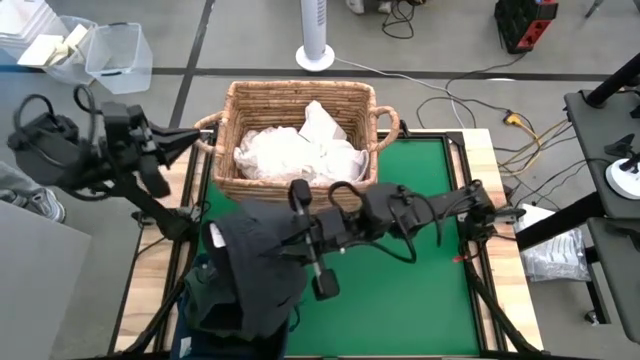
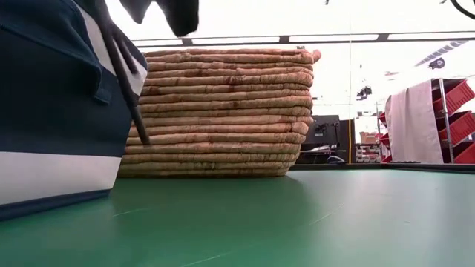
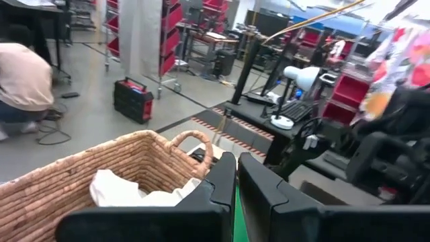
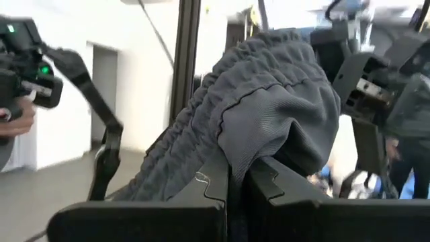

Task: Sort clothes
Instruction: Put the black shorts into the laundry bin

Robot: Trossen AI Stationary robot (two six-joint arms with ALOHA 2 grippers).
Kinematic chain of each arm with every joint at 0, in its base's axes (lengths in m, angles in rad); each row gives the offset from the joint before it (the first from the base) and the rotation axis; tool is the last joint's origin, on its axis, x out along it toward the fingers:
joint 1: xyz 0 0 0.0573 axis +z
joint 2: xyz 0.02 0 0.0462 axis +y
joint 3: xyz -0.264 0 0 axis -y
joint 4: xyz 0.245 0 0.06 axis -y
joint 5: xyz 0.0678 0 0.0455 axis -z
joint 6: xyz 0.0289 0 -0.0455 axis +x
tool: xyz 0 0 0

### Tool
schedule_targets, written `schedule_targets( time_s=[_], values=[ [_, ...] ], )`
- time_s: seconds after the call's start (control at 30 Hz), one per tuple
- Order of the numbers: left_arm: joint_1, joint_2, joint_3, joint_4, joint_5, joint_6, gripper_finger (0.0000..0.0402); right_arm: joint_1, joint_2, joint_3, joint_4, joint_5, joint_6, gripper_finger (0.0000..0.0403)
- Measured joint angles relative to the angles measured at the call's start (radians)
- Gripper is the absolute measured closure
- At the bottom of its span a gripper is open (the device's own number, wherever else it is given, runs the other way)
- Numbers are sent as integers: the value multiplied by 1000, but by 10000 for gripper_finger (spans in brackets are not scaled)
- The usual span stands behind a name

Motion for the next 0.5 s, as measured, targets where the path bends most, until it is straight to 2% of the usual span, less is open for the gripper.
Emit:
schedule_targets(
  time_s=[0.13,0.5],
  values=[
    [0,-7,33,-4,27,22,401,-11,48,0,135,7,-9,394],
    [0,-37,36,-9,79,23,401,-16,190,7,506,120,-97,394]
  ],
)
